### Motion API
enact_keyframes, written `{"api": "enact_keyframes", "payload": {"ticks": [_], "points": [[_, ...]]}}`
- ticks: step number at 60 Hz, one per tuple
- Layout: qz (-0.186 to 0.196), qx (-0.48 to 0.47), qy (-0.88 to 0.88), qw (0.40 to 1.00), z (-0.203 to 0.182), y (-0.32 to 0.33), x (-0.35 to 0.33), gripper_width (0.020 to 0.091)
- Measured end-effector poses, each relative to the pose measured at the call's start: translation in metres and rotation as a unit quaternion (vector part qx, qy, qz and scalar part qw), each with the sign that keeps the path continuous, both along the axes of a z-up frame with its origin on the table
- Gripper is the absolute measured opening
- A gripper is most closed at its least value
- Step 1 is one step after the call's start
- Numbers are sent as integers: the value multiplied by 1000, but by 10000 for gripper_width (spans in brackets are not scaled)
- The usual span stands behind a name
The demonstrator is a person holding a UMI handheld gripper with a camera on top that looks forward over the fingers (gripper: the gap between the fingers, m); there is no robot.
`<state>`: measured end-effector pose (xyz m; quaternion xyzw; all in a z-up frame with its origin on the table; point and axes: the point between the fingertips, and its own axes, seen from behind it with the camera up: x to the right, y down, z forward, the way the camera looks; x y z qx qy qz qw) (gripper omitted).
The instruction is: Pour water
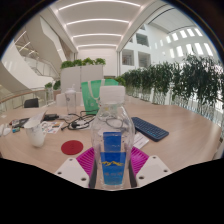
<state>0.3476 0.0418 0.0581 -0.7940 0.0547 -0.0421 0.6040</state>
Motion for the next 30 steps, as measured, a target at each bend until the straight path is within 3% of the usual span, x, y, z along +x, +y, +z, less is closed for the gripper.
{"api": "enact_keyframes", "payload": {"ticks": [12,17,24,30], "points": [[0,-39,12,999,-7,14,0,412],[9,-62,-28,998,11,20,1,385],[38,-49,-176,982,77,53,-10,368],[84,-38,-356,930,145,84,-27,368]]}}
